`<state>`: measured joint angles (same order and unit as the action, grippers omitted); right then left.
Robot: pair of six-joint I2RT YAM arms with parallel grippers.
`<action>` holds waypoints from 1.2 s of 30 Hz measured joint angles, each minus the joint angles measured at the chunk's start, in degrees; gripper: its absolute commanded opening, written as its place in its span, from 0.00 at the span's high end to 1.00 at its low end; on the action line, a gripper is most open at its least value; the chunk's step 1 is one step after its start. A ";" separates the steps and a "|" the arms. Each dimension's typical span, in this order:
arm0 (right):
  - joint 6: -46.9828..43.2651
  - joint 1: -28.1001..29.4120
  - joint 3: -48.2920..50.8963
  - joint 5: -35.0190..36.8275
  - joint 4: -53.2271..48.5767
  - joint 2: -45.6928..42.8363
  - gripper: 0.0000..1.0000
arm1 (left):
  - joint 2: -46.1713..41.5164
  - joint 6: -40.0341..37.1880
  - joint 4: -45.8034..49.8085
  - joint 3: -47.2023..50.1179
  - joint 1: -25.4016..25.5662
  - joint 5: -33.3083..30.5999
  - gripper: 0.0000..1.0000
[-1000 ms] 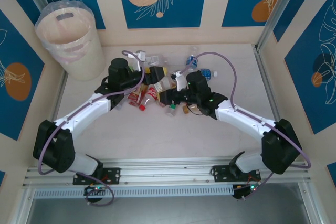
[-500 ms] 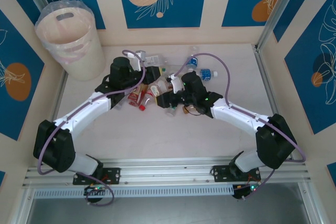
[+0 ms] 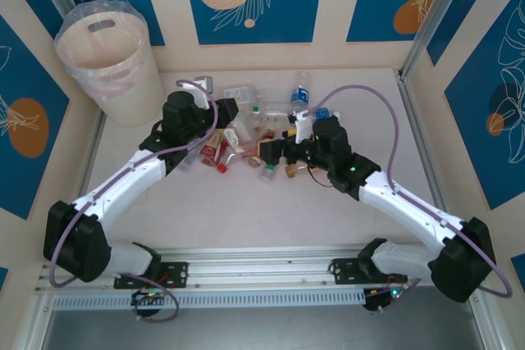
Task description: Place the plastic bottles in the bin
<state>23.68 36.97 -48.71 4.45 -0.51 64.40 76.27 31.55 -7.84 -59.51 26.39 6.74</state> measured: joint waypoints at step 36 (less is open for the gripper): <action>14.93 -7.13 3.61 23.91 -12.44 -2.08 0.00 | 26.62 -20.00 1.25 -49.62 -31.89 -27.30 1.00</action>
<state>38.61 29.85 -45.10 28.36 -12.95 62.33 102.89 11.55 -6.59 -109.12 -5.50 -20.56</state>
